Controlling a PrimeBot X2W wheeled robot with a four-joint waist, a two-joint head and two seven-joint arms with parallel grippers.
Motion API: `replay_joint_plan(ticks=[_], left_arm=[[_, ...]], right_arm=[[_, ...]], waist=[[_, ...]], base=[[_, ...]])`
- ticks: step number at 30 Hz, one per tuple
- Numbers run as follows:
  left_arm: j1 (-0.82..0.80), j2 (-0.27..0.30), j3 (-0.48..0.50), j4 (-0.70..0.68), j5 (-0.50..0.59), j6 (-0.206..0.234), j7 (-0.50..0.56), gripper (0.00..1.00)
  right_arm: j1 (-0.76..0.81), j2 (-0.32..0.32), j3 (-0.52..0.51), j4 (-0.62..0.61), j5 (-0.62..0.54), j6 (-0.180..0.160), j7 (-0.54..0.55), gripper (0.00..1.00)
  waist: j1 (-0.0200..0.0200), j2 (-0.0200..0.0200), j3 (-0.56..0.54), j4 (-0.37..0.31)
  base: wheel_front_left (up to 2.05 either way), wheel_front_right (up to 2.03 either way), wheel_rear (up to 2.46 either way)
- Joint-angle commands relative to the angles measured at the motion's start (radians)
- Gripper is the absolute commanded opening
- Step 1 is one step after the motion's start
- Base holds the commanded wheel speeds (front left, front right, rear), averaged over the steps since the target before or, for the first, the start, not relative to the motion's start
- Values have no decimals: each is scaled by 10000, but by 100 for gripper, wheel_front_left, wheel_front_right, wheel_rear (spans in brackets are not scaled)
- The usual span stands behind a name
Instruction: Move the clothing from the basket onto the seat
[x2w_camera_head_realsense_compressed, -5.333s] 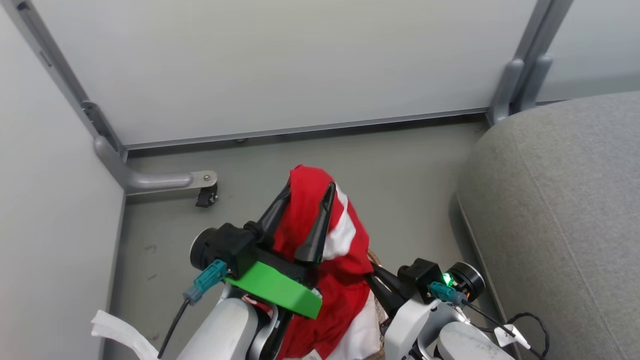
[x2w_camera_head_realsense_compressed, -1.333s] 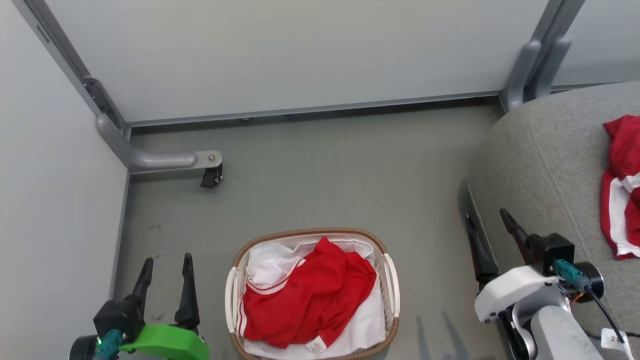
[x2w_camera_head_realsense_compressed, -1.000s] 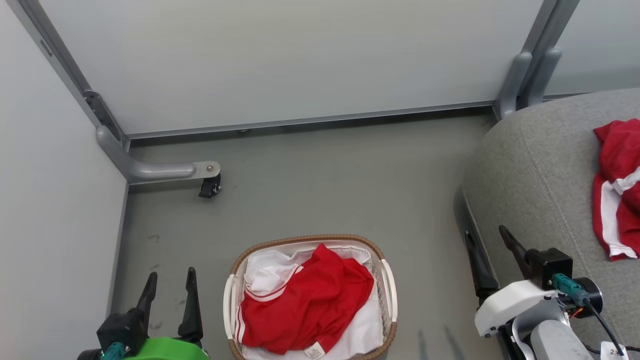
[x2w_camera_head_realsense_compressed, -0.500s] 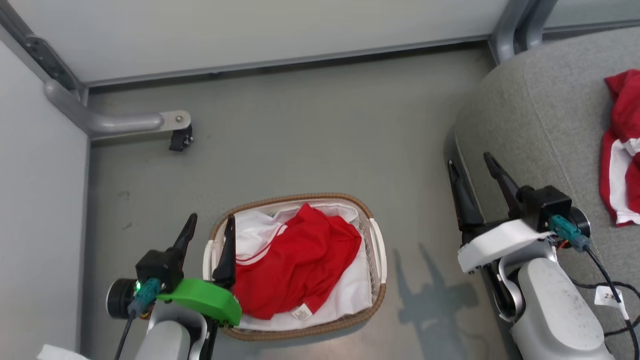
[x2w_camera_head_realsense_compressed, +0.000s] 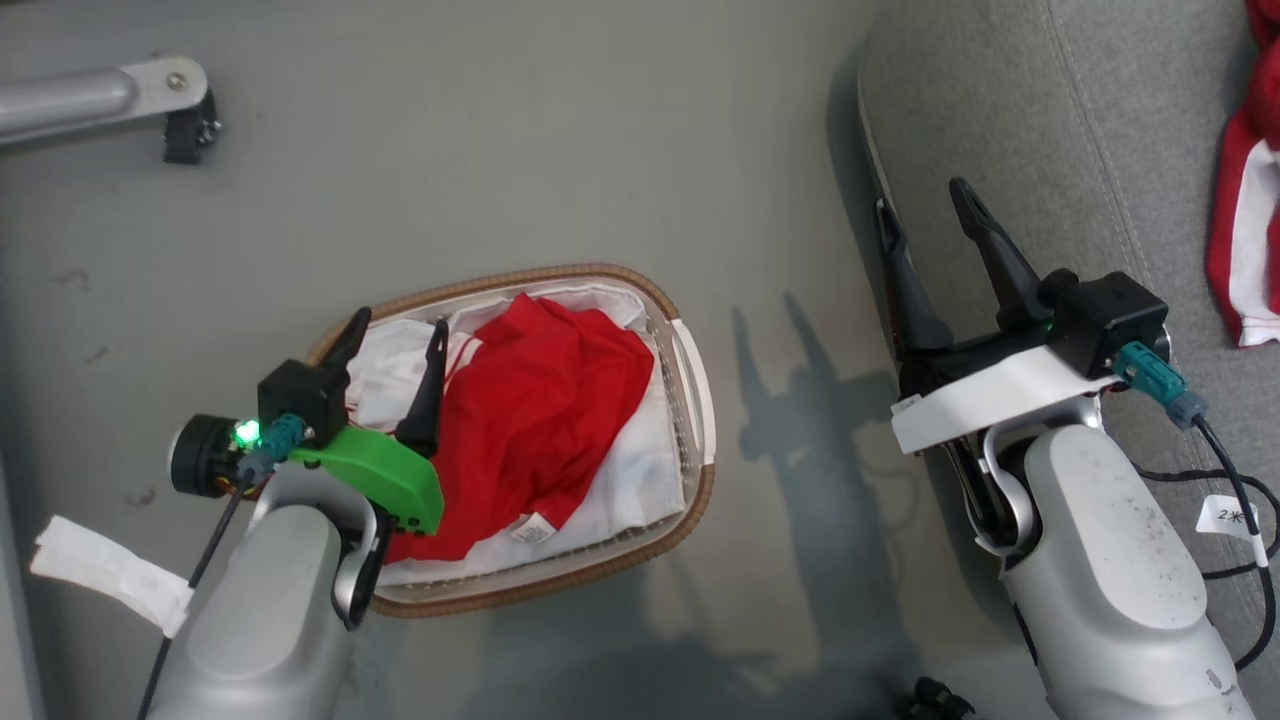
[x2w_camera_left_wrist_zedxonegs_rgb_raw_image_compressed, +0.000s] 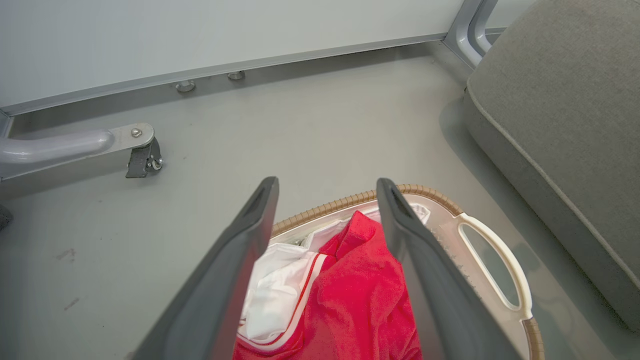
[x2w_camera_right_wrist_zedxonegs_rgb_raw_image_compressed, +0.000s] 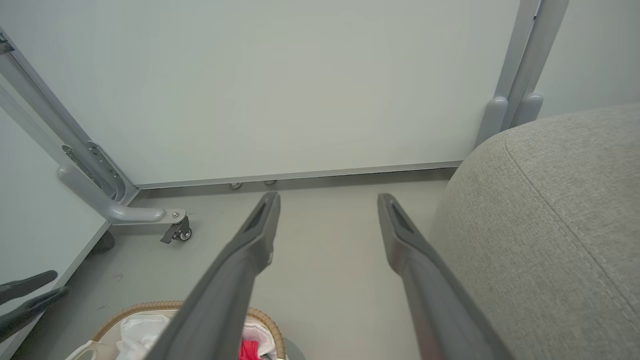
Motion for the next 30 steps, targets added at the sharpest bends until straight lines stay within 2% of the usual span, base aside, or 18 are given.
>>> replay_joint_plan(ticks=[1,9,18,29,30], left_arm=[[-426,205,-71,138,-103,-29,9,100],[-1428,655,-1051,1070,-477,-29,9,100],[-2063,919,-2315,2547,-979,-29,9,100],[-2838,878,-3482,4794,-1177,-29,9,100],[-2847,829,-3565,4900,-1200,-29,9,41]], right_arm=[[-269,-4,46,-145,89,-10,-2,100],[-527,-5,285,-469,425,-10,-2,100],[-480,-4,320,-700,390,-10,-2,100],[-568,-11,619,-332,521,-10,-2,100],[-577,-13,637,-292,541,-10,-2,100]], waist=[[0,0,1535,-1060],[0,0,2574,-1428],[0,0,3240,-1596],[0,0,3458,-1589],[0,0,3413,-1582]], base=[[0,0,0],[0,0,0],[0,0,0],[0,0,0],[0,0,0]])
